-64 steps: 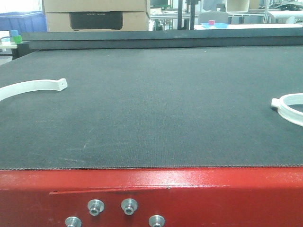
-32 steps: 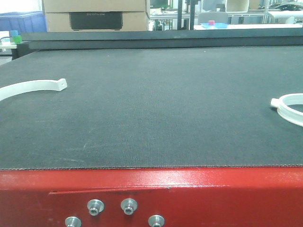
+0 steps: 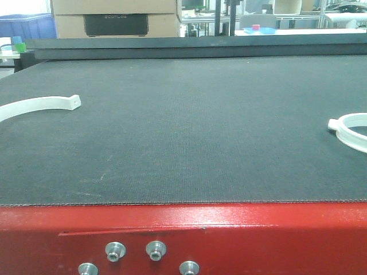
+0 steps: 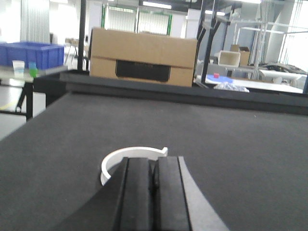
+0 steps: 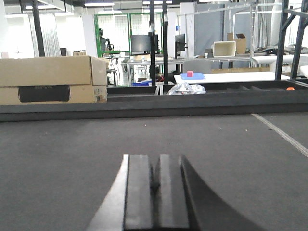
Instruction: Grab PVC pipe and place in blue bin
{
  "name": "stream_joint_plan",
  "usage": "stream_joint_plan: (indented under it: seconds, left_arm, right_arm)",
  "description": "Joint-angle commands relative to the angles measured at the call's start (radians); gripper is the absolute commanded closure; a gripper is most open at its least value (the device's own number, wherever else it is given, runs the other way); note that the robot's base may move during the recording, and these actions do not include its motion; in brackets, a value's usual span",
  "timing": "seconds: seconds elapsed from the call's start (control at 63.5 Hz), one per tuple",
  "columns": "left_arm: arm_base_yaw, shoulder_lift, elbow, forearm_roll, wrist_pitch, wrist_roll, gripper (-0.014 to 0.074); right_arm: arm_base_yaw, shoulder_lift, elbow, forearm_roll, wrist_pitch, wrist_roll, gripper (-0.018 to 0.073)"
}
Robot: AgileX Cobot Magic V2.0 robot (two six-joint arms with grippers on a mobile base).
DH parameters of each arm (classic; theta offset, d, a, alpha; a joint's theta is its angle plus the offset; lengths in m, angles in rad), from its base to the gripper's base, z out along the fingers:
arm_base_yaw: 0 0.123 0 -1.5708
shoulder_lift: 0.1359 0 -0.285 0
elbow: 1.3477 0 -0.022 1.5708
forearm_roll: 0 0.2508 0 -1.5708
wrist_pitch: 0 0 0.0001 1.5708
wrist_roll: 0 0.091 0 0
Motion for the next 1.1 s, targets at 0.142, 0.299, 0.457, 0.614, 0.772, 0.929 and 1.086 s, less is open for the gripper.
stream_joint_plan:
  seconds: [0.142,0.299,0.457,0.614,0.772,0.929,1.086]
  left_arm:
    - [0.005,0.006,-0.211,-0.023,0.123,-0.007,0.0707]
    - [0.005,0.136,-0.370,-0.001,0.266,-0.007,0.0707]
    - [0.005,0.335,-0.490,0.042,0.289,-0.007,0.0707]
    - [0.005,0.542,-0.576,0.049,0.289,-0.007,0.0707]
    - [0.005,0.706,-0.641,0.012,0.249,-0.007,0.0707]
    - [0.005,0.796,-0.707,0.020,0.240,-0.007,0.0707]
    - [0.005,0.839,-0.733,0.022,0.182,-0.007,0.0707]
  right_arm:
    - [-0.006,0.027,-0.028,0.007,0.026,-0.001,0.0721]
    - [-0.006,0.137,-0.070,0.009,0.055,-0.001,0.0721]
    - [-0.006,0.313,-0.153,0.031,0.121,-0.001,0.0721]
    - [-0.006,0.482,-0.237,0.034,0.176,-0.001,0.0721]
    - [-0.004,0.611,-0.281,0.049,0.176,-0.001,0.0721]
    - [-0.004,0.740,-0.302,0.049,0.176,-0.001,0.0721]
    - [0.000,0.872,-0.304,0.049,0.169,-0.029,0.0721]
